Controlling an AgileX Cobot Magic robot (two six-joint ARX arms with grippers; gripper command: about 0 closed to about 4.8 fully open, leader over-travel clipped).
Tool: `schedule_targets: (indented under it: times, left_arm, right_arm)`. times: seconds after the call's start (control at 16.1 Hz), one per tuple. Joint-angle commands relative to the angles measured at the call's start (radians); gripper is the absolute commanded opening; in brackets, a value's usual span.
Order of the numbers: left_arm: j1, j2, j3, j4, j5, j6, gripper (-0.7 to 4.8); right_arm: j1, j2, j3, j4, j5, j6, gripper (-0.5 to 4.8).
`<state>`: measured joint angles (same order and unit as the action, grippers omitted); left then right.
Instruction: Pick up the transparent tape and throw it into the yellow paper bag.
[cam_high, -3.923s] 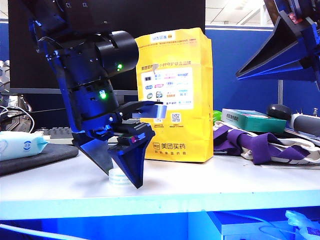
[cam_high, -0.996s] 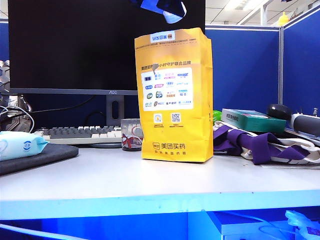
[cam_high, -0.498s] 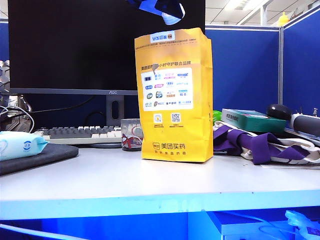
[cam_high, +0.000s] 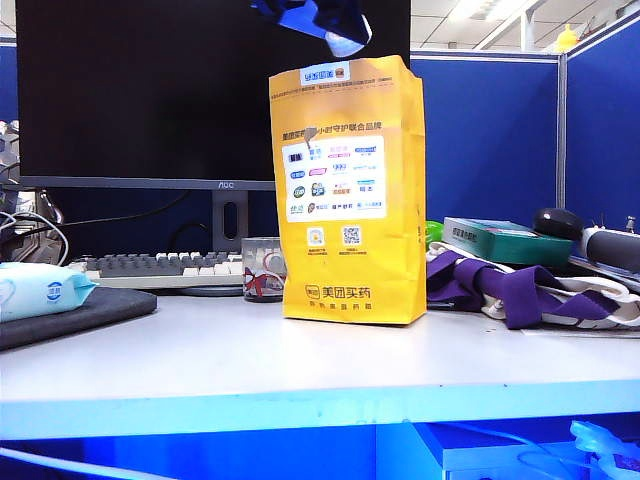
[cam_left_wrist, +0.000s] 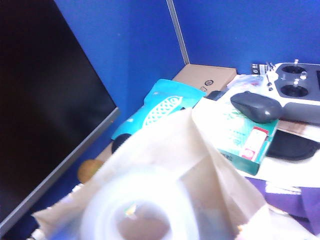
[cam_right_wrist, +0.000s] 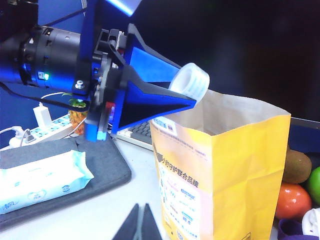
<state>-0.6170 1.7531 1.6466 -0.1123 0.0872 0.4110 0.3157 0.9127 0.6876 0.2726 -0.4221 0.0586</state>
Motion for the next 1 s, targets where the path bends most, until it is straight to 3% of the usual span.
schedule_targets:
  times: [0.06,0.19,0.31,0.44,0.5,0.62,0.68,0.81,1.0]
  left_arm:
    - [0.000,-0.003,0.011,0.023,0.013,0.000,4.79]
    - [0.000,-0.007,0.041,-0.023,0.004,0.019,4.79]
    - [-0.002,-0.073,0.100,-0.209,-0.035,0.069,4.79]
    - [0.000,-0.193,0.099,-0.311,-0.141,0.022,4.79]
    - [0.027,-0.288,0.096,-0.370,-0.155,0.012,4.79]
    - [0.113,-0.443,0.079,-0.470,-0.164,-0.090,4.79]
    - [0.151,-0.528,0.037,-0.509,-0.166,-0.111,4.79]
    - [0.207,-0.730,-0.161,-0.513,-0.166,-0.059,4.79]
    - [0.207,-1.007,-0.529,-0.474,-0.174,-0.117,4.79]
  right_arm:
    - [0.000,-0.004,0.003,0.016,-0.002,-0.004,-0.01]
    - [0.000,-0.004,0.003,0.016,-0.002,-0.004,-0.01]
    - [0.000,-0.011,0.004,0.016,-0.003,-0.003,-0.01]
    - [-0.003,-0.053,0.003,0.016,0.000,-0.005,-0.01]
    - [-0.006,-0.097,0.004,0.018,0.006,-0.019,-0.01]
    - [-0.015,-0.215,0.003,-0.028,0.058,-0.043,-0.01]
    - [-0.015,-0.286,0.003,-0.077,0.080,-0.062,-0.01]
    - [-0.014,-0.420,0.001,-0.192,0.126,-0.124,-0.01]
    - [-0.013,-0.596,-0.015,-0.340,0.153,-0.122,-0.01]
